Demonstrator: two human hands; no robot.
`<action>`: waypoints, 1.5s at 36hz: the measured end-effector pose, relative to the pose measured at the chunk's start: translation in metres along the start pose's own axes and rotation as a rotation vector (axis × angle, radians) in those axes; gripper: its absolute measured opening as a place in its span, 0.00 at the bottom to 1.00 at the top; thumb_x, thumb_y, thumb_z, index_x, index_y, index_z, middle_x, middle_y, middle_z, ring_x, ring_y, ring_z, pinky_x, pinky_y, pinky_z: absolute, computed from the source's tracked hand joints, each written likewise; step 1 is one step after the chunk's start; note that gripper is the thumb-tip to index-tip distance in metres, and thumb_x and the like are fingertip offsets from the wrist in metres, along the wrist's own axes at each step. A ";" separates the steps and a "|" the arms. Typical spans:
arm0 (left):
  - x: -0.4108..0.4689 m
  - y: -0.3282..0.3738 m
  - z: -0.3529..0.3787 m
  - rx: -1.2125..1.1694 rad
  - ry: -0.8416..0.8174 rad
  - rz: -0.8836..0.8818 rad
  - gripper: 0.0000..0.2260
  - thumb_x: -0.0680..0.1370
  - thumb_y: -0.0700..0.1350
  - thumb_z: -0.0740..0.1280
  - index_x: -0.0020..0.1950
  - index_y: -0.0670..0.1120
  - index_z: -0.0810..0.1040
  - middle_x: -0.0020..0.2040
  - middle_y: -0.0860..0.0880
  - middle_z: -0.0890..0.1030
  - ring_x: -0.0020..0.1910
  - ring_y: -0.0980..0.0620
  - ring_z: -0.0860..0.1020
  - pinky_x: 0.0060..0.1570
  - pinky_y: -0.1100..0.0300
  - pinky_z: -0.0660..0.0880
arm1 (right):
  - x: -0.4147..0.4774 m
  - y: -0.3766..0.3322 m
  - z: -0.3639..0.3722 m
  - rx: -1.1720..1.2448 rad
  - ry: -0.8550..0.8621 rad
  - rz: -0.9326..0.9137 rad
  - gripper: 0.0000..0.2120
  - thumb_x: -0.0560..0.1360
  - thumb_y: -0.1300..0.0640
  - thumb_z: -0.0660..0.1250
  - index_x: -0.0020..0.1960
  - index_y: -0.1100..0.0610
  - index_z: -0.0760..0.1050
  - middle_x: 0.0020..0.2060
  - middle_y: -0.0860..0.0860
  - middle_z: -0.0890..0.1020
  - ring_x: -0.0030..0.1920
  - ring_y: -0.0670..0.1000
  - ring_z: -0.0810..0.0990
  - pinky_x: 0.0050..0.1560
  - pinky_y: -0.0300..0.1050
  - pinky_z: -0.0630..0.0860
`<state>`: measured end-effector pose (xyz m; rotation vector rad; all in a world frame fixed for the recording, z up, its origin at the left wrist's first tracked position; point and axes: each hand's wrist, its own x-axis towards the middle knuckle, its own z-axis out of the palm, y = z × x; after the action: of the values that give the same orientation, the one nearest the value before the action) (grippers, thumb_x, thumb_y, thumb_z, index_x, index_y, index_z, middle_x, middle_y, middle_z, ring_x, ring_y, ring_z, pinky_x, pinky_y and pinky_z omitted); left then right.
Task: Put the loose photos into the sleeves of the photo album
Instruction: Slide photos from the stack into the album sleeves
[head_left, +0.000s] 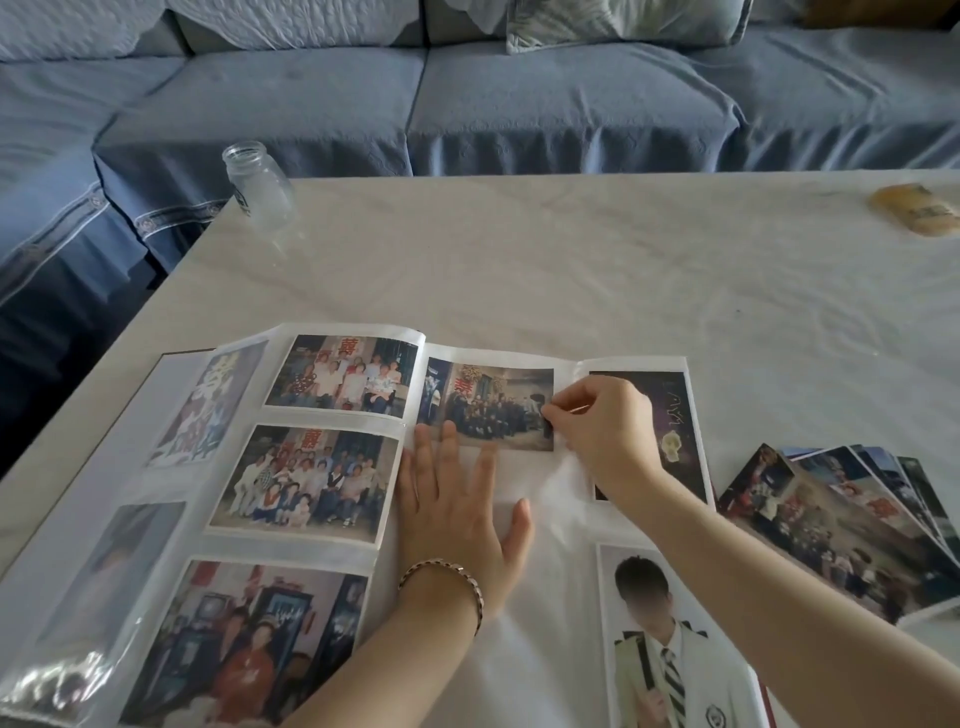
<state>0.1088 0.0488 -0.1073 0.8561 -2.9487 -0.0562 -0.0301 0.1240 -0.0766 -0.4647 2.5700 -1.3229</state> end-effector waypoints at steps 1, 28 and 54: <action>0.000 0.000 0.001 0.002 -0.001 0.001 0.26 0.71 0.59 0.54 0.60 0.47 0.79 0.66 0.36 0.72 0.67 0.35 0.69 0.68 0.51 0.47 | -0.002 -0.001 0.001 -0.031 0.001 -0.027 0.03 0.71 0.60 0.71 0.39 0.55 0.79 0.32 0.45 0.79 0.33 0.43 0.76 0.33 0.34 0.72; 0.003 -0.004 -0.005 -0.023 -0.144 0.169 0.23 0.75 0.55 0.49 0.66 0.55 0.74 0.68 0.47 0.72 0.68 0.45 0.68 0.65 0.48 0.54 | -0.029 0.032 -0.071 -0.346 -0.011 -0.152 0.11 0.76 0.57 0.64 0.58 0.52 0.77 0.50 0.48 0.80 0.45 0.49 0.76 0.42 0.42 0.74; 0.001 0.008 -0.016 0.033 -0.214 0.092 0.31 0.73 0.59 0.29 0.76 0.59 0.46 0.77 0.54 0.43 0.75 0.53 0.40 0.70 0.52 0.34 | -0.054 0.084 -0.183 -0.201 0.185 0.043 0.05 0.71 0.61 0.72 0.47 0.55 0.83 0.31 0.43 0.79 0.31 0.40 0.76 0.30 0.23 0.68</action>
<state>0.1050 0.0552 -0.0904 0.7620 -3.1924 -0.0999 -0.0554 0.3277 -0.0383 -0.3321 2.8643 -1.1488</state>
